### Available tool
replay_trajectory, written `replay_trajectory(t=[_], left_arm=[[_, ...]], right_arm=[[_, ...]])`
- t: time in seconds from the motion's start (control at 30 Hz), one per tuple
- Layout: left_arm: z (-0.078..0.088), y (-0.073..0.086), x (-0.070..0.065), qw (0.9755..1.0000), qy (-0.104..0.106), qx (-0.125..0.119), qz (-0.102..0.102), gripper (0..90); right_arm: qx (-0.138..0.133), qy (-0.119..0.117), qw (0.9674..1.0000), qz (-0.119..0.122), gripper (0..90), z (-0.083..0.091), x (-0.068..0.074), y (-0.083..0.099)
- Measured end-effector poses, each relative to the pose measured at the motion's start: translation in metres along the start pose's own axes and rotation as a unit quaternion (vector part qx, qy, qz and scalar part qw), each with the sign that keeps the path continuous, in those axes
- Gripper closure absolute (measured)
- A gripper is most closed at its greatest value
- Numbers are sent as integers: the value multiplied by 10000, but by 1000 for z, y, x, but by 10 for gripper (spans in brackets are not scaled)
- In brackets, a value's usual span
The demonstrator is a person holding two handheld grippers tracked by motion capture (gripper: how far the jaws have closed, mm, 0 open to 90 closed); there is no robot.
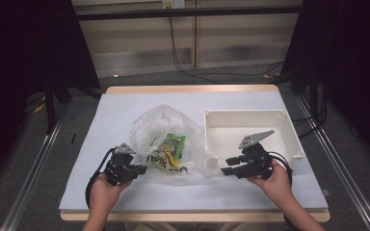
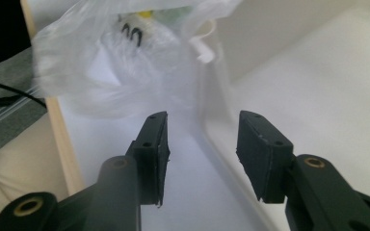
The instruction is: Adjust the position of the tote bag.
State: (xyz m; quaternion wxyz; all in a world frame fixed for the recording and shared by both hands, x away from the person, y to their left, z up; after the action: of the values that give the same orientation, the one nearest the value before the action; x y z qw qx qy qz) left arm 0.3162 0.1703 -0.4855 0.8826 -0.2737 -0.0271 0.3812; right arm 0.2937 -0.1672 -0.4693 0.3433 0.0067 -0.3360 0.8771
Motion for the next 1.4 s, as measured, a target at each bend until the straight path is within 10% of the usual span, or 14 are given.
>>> replay_trajectory(t=[0.77,1.4], left_arm=[[4,0,2,10000,22,-48,-8,883],[4,0,4,9999,-31,-98,28,885]], right_arm=[[-194,511,9984,130,371,-2,-6,-88],[-154,777,9968,43,312,11,-17,-89]])
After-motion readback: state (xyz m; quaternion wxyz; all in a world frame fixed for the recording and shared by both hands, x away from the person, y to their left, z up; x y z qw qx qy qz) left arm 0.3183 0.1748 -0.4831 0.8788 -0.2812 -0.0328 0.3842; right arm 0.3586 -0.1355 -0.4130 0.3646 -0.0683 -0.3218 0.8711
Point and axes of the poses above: each handheld gripper's, and its own axes: z roughly backward along the jaws, y roughly out of its underside, x roughly to its left, the point moved 6 cm from there along -z, roughly forward along the jaws, and after that the axes turned 7 degrees about x, right-handed, at the moved point
